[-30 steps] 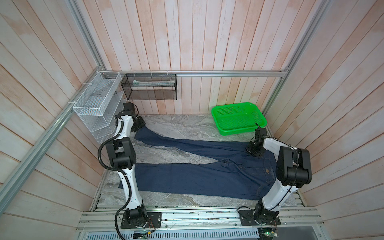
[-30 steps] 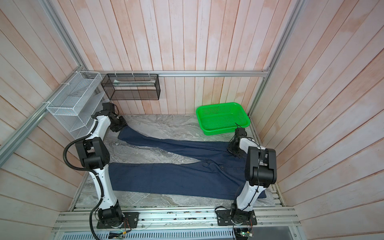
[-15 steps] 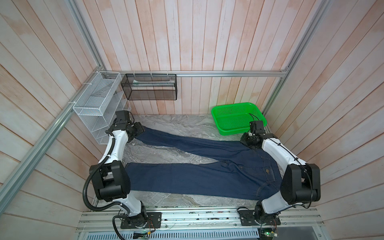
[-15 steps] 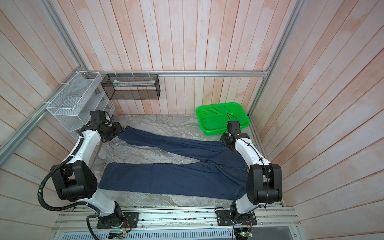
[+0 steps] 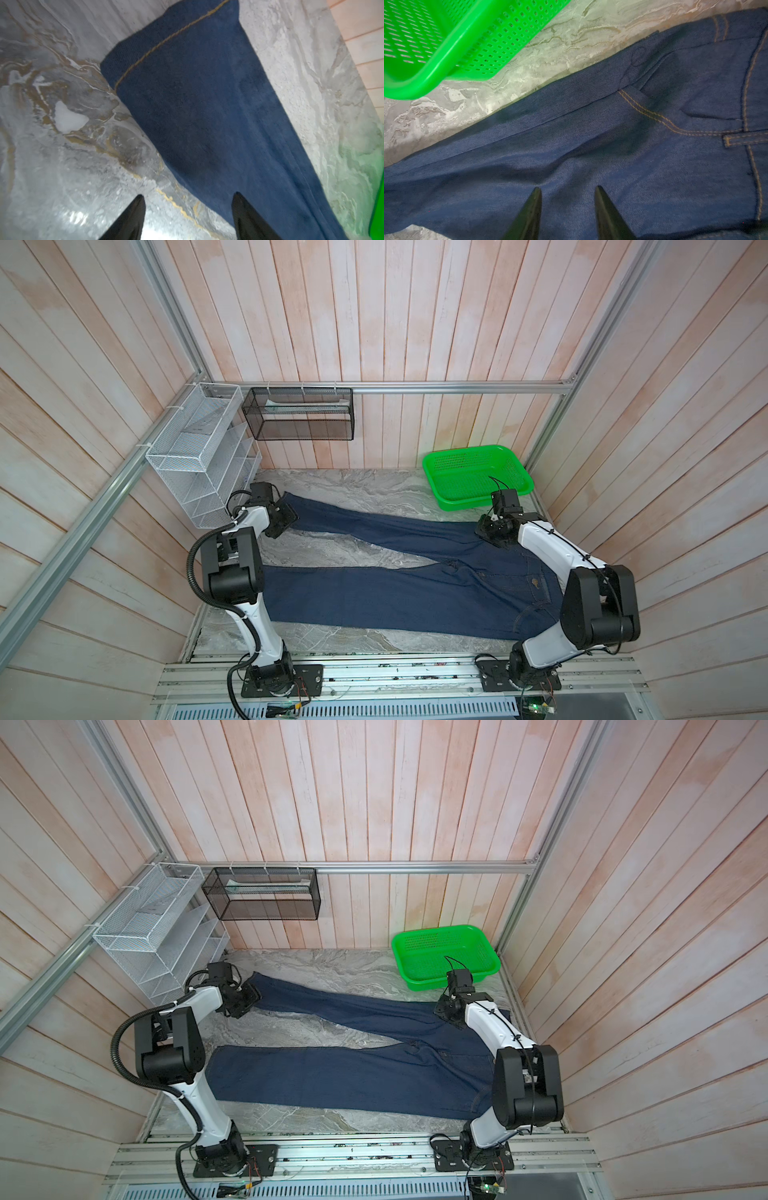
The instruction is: Fold and stack the trousers
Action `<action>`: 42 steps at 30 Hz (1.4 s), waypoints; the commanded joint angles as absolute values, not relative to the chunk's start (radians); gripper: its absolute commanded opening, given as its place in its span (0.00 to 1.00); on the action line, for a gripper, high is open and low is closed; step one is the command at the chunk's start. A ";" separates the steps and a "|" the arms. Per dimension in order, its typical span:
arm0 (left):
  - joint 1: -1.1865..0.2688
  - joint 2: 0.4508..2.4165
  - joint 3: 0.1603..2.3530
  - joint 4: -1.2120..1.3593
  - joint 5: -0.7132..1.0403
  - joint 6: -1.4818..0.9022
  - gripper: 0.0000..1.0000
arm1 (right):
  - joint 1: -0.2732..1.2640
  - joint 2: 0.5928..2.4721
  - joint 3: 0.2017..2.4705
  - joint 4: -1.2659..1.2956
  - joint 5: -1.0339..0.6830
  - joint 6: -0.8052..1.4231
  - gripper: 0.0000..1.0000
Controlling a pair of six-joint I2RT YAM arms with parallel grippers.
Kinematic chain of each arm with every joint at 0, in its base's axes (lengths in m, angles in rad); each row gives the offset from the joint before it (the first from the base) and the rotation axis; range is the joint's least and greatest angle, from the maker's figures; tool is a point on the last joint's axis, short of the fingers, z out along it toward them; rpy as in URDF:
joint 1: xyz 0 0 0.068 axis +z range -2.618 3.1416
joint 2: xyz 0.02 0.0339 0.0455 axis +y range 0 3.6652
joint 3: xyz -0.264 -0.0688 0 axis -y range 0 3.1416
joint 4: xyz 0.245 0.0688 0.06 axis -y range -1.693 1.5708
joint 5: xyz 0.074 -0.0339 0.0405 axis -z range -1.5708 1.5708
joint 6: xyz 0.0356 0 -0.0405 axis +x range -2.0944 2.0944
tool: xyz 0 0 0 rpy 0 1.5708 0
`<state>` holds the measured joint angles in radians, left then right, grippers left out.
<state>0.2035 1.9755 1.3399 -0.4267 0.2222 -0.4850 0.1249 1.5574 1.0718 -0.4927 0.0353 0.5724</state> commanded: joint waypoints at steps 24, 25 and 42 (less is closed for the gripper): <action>0.123 1.757 1.516 -0.846 -0.074 -0.349 0.10 | 0.112 1.555 1.044 -0.504 0.049 0.568 0.41; 0.123 1.763 1.496 -0.832 -0.090 -0.350 0.12 | 0.112 1.554 1.039 -0.505 0.050 0.566 0.42; 0.127 1.739 1.404 -0.736 0.003 -0.320 0.47 | 0.016 1.702 1.132 -0.469 0.025 0.533 0.43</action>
